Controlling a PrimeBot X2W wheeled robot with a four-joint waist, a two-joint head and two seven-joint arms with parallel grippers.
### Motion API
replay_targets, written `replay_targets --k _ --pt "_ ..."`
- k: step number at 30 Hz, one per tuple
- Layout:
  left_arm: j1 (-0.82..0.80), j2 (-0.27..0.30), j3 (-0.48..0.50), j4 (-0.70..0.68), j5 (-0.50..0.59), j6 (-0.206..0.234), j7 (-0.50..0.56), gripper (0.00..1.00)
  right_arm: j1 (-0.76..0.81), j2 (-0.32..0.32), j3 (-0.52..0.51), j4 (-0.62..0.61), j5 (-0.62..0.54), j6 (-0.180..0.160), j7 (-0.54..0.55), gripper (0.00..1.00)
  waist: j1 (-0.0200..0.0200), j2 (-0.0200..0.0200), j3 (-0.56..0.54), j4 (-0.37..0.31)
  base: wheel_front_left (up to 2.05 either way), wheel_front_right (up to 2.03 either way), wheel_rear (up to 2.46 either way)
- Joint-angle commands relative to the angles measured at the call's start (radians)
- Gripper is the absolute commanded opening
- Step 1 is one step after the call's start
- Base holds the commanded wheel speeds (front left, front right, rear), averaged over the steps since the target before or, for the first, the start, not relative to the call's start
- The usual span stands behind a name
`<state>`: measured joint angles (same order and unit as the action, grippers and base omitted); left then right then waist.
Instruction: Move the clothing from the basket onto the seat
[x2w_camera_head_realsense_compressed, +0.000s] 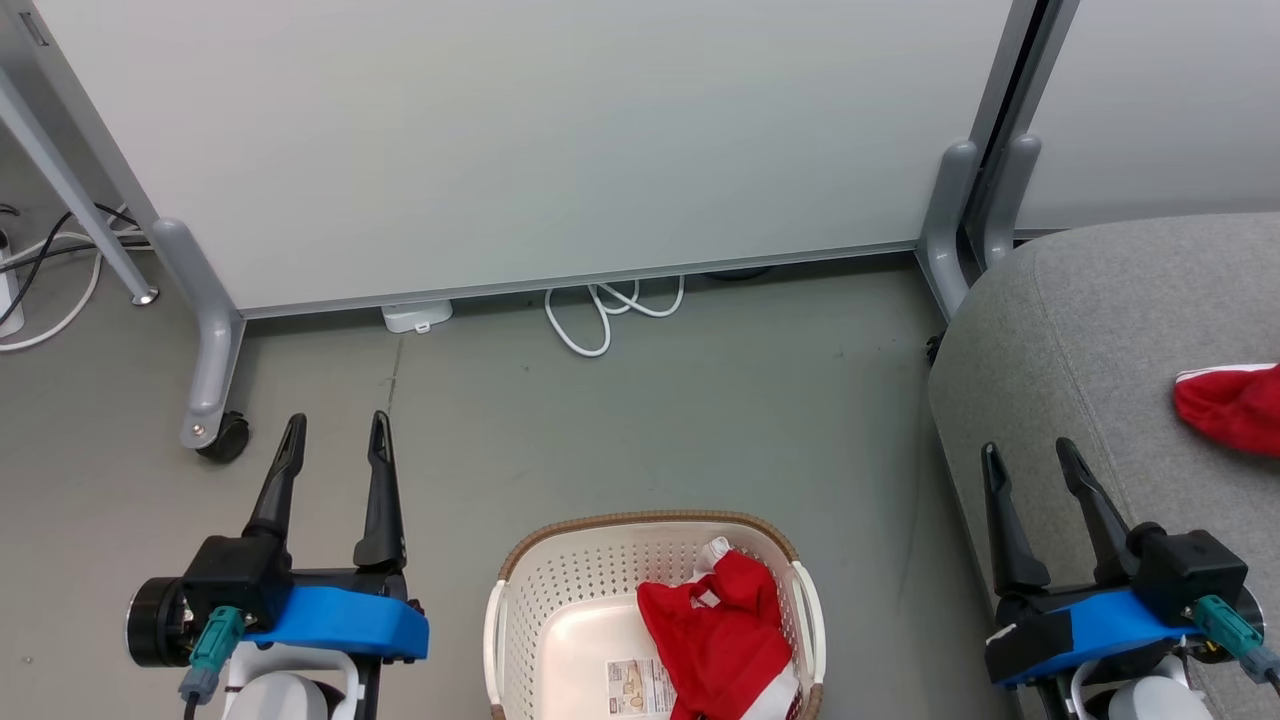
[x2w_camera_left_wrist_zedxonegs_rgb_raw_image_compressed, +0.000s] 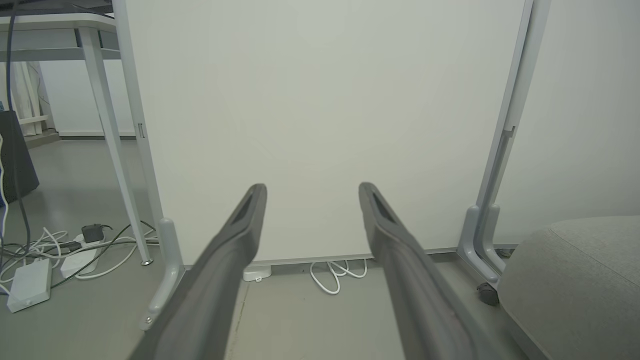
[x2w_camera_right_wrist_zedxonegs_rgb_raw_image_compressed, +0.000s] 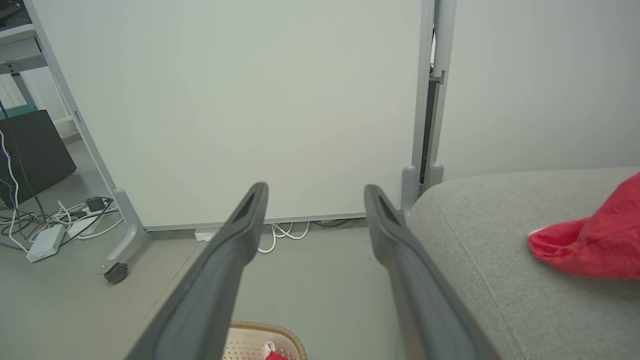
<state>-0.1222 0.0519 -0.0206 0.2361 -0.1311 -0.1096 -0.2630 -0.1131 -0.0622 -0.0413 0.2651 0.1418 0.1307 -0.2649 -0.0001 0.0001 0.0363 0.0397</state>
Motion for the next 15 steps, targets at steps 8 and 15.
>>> replay_targets --k 8,15 --pt "0.006 -0.002 -0.010 0.006 -0.006 -0.004 -0.003 1.00 0.009 0.005 0.001 0.004 -0.004 0.000 0.001 1.00 0.0001 -0.0001 -0.003 0.003 0.00 0.00 0.00" --pt "-0.019 -0.002 -0.042 0.037 -0.009 -0.011 -0.003 1.00 -0.007 0.005 0.004 0.006 -0.005 0.000 0.001 1.00 0.0001 -0.0001 0.004 -0.012 0.00 0.00 0.00"
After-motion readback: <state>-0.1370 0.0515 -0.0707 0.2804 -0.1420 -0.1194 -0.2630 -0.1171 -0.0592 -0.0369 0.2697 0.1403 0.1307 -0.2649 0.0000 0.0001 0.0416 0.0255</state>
